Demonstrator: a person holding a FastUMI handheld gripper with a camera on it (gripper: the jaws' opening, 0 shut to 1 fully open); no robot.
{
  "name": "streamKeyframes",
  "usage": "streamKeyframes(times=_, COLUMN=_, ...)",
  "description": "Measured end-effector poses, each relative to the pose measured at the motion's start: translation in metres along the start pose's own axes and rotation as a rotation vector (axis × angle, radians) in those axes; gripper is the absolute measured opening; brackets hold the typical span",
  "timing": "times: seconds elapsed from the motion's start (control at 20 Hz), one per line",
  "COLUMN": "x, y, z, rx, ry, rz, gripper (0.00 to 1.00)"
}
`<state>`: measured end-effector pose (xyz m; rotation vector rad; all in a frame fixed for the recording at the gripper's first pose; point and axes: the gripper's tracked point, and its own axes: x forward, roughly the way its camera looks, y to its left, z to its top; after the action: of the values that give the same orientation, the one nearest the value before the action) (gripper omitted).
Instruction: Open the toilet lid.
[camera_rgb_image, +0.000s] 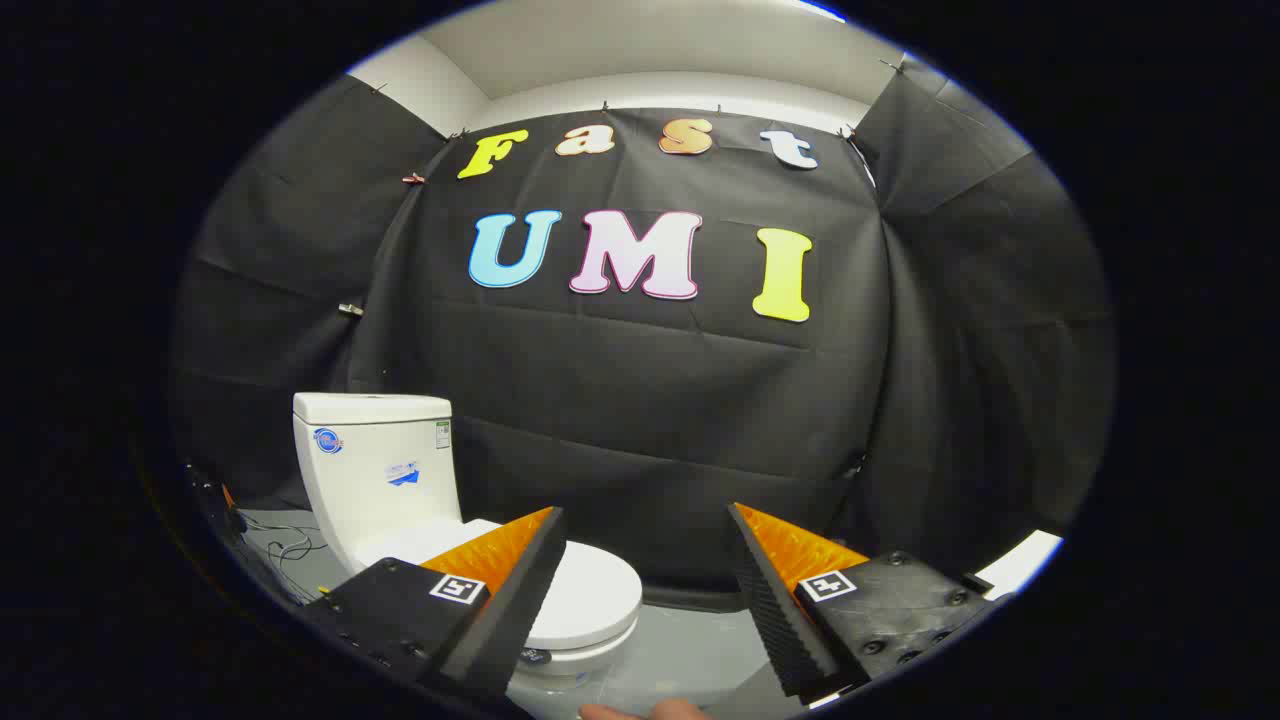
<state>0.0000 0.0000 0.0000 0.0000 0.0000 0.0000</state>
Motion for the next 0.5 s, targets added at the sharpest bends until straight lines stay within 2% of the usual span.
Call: streamKeyframes(times=0.5, x=-0.0018, y=0.0038, z=0.0015, rx=-0.018, ry=-0.008, rz=0.01, gripper=0.98)
